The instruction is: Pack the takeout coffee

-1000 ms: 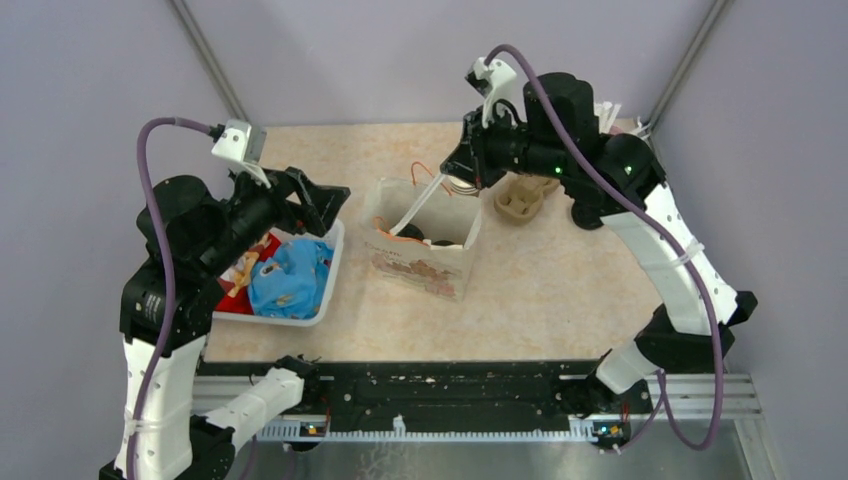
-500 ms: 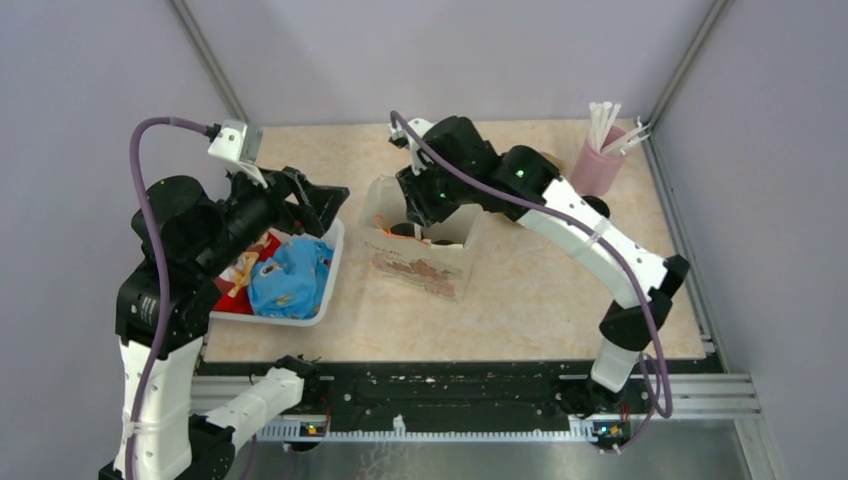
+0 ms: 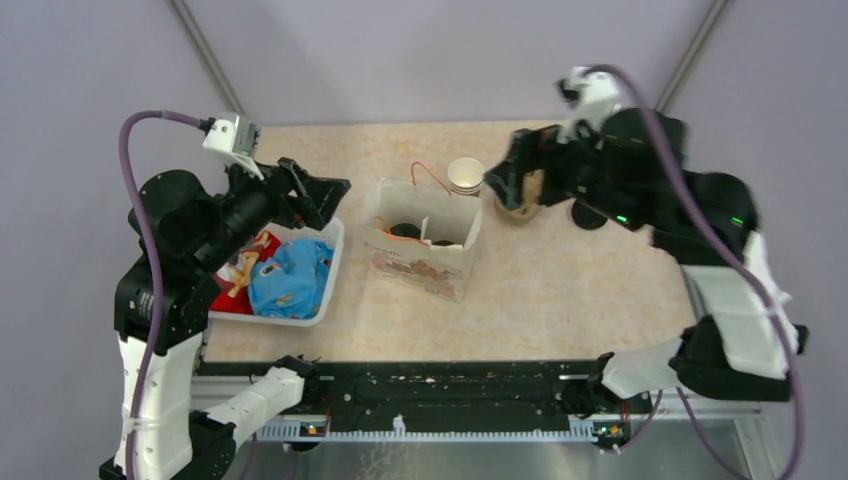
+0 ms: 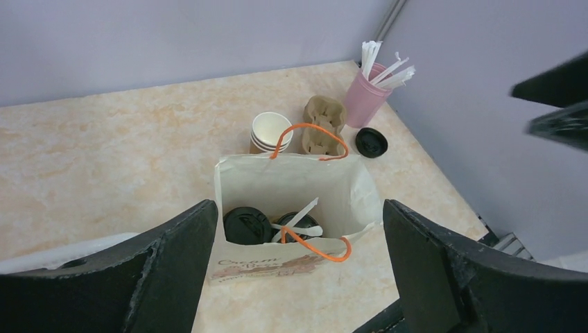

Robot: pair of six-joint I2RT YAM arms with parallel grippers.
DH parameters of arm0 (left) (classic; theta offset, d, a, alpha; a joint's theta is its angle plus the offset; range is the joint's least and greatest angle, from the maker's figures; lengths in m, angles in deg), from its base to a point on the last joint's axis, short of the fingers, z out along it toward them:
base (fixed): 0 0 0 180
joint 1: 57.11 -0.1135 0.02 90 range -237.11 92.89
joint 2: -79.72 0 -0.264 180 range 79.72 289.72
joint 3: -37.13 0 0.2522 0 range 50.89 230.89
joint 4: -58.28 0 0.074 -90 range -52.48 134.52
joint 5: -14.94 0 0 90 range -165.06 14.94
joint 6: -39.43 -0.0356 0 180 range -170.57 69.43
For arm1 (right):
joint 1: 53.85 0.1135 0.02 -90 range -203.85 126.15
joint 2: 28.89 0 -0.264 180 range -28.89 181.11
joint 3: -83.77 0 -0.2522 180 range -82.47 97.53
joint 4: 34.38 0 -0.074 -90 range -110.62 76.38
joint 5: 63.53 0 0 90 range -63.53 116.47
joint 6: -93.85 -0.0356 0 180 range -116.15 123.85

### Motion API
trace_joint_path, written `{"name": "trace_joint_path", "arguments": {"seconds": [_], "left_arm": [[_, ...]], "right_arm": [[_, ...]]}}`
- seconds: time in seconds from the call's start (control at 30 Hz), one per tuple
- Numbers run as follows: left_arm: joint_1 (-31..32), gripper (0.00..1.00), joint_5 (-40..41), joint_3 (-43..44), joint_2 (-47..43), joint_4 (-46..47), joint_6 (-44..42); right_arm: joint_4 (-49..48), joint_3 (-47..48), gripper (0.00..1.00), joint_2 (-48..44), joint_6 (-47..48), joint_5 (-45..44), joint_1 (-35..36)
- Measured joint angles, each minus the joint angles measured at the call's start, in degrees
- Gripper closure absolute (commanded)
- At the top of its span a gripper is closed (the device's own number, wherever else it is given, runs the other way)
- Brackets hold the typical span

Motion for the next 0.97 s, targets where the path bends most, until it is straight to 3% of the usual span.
{"name": "trace_joint_path", "arguments": {"seconds": [0.17,0.27,0.47,0.97], "left_arm": [[0.00,0.01,0.90,1.46,0.87,0.55,3.21],[0.00,0.01,1.81,2.69,1.25,1.27,5.11],[0.00,0.01,3.87,5.07,1.62,2.27,7.72],[0.00,0.01,4.28,5.07,0.70,2.60,8.72]], "right_arm": [[-0.63,-3.34,0.01,-14.97,-2.62,-4.61,0.00],[-0.66,-2.47,0.01,-19.41,-3.10,-6.91,0.00],[0.72,2.49,0.01,-19.26,-3.32,-8.52,0.00],[4.94,-1.92,0.01,-23.08,-5.27,-8.39,0.00]]}}
